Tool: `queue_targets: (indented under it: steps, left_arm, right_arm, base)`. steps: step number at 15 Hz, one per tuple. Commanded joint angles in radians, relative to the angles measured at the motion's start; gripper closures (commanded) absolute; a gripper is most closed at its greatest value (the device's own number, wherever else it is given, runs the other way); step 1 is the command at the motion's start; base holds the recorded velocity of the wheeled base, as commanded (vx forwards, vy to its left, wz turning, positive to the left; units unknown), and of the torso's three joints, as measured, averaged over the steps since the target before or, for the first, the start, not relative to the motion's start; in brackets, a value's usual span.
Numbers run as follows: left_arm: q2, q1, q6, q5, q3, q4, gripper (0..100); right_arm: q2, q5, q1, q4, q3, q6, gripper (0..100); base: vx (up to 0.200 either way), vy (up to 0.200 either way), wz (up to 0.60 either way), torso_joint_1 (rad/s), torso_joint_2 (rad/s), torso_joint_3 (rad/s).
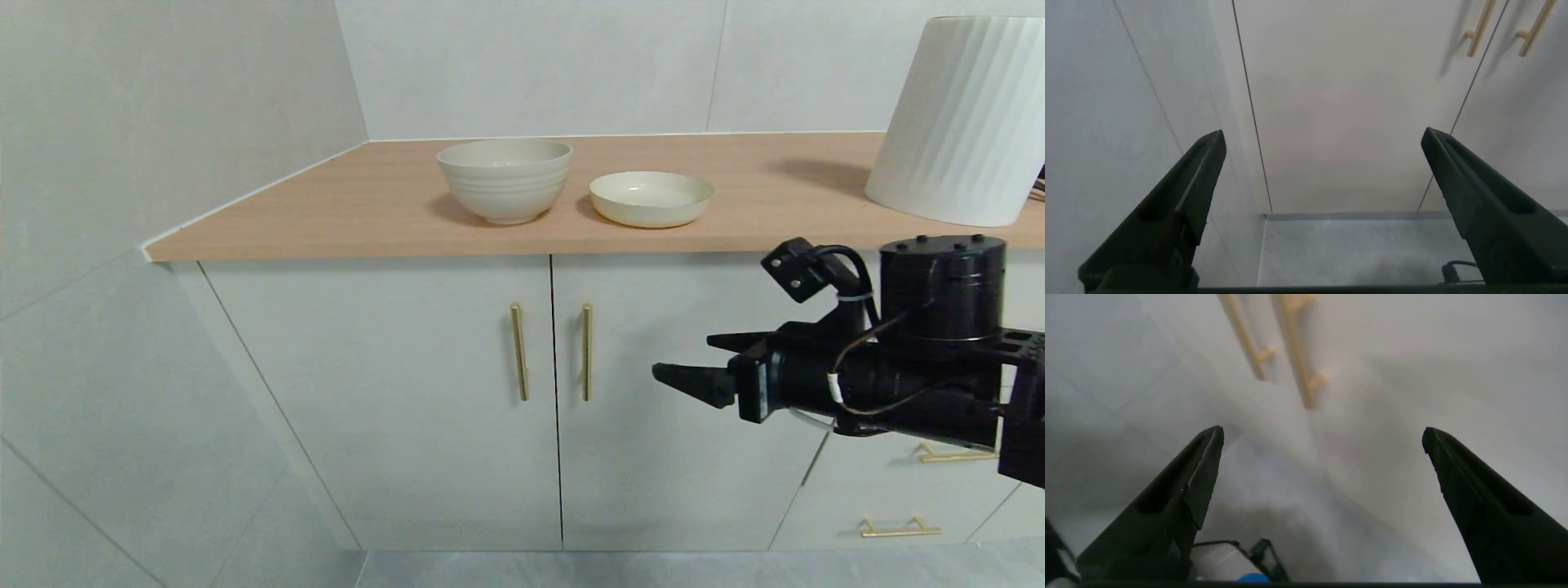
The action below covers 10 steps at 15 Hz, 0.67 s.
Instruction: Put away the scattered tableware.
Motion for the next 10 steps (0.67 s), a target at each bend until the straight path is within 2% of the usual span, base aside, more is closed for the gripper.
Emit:
queue_targets:
  steps: [1, 4, 10]
  left_arm:
    - [0.002, 0.000, 0.000, 0.000, 0.000, 0.000, 0]
    - [0.002, 0.000, 0.000, 0.000, 0.000, 0.000, 0]
    - [0.002, 0.000, 0.000, 0.000, 0.000, 0.000, 0]
  right_arm:
    - [0.081, -0.001, 0.049, 0.005, -0.082, 0.018, 0]
    - [0.156, -0.010, 0.100, -0.004, -0.160, 0.162, 0]
    - [0.196, -0.010, 0.122, -0.024, -0.204, 0.291, 0]
  base:
    - [0.000, 0.000, 0.00, 0.000, 0.00, 0.000]
    - [0.000, 0.000, 0.00, 0.000, 0.00, 0.000]
    - [0.000, 0.000, 0.00, 0.000, 0.00, 0.000]
